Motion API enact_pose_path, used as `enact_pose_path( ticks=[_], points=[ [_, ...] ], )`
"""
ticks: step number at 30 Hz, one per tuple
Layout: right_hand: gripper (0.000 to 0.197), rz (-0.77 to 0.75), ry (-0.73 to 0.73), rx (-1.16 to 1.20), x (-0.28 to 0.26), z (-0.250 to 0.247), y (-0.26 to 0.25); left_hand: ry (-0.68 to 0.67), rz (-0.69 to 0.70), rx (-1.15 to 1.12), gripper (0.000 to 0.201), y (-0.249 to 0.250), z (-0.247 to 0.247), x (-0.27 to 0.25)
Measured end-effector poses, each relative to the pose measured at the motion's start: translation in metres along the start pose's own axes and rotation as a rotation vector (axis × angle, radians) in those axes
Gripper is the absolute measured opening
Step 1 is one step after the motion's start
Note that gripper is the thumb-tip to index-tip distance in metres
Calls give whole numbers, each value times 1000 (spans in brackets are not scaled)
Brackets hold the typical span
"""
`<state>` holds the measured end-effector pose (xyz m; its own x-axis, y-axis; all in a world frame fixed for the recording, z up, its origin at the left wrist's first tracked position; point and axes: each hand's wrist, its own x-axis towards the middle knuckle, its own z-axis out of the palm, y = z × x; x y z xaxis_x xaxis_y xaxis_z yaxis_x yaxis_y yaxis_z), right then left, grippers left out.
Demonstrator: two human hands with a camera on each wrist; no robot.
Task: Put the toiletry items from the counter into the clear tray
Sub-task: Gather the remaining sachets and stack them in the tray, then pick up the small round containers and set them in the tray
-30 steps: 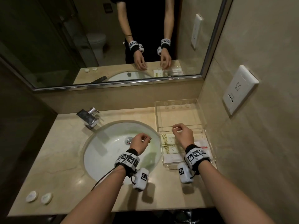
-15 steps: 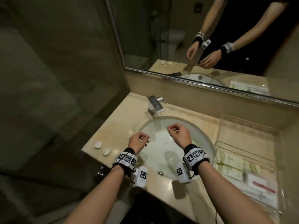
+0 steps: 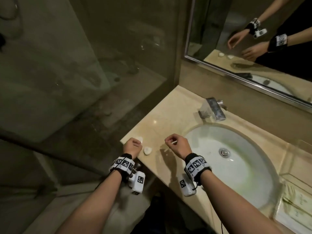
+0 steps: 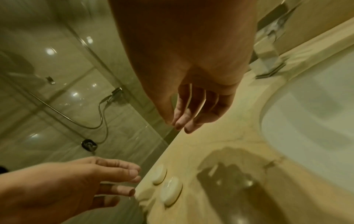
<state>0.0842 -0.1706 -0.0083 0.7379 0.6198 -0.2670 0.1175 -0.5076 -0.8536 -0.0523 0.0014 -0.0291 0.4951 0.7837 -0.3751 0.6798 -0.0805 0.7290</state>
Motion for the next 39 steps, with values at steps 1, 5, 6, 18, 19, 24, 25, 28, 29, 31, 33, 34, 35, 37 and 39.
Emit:
enact_pose_path(
  ticks=[1,5,6,18,19,24,25,28,29,31,33,34,35,37,39],
  points=[
    [7,12,-30,-9,4,11,-3,8,-10,-6,24,-5,-5,7],
    [8,59,-134,-22,21,48,-9,-3,39,59,29,-14,-16,27],
    [11,64,-152,-28,26,55,-11,-14,57,78,34,-13,-17,31],
    [45,130,-331,-339,56,99,-1,-172,149,236,47,-15,-5,71],
    [43,131,-327,-348,57,99,0,-176,157,244,45,-14,-5,71],
    [38,139,-309,-354,56,100,2,-190,155,253,39,-9,-4,71],
    [38,137,-298,-341,55,100,2,-186,154,250,38,-8,-5,70],
    [39,136,-284,-277,51,100,2,-178,143,260,37,-3,-5,67],
    [40,143,-293,-258,49,99,2,-177,137,265,37,-1,-5,65],
    [42,153,-298,-235,46,94,1,-189,119,255,37,2,-5,60],
    [44,163,-232,-174,43,82,2,-231,90,166,37,8,-4,55],
    [44,168,-177,-129,41,73,1,-256,80,102,36,13,-2,53],
    [43,173,-117,-86,40,61,0,-274,85,39,36,21,0,51],
    [41,186,6,10,37,33,-2,-308,105,-66,37,40,7,46],
    [40,191,124,145,32,1,-3,-332,150,-117,37,64,20,40]
  ],
)
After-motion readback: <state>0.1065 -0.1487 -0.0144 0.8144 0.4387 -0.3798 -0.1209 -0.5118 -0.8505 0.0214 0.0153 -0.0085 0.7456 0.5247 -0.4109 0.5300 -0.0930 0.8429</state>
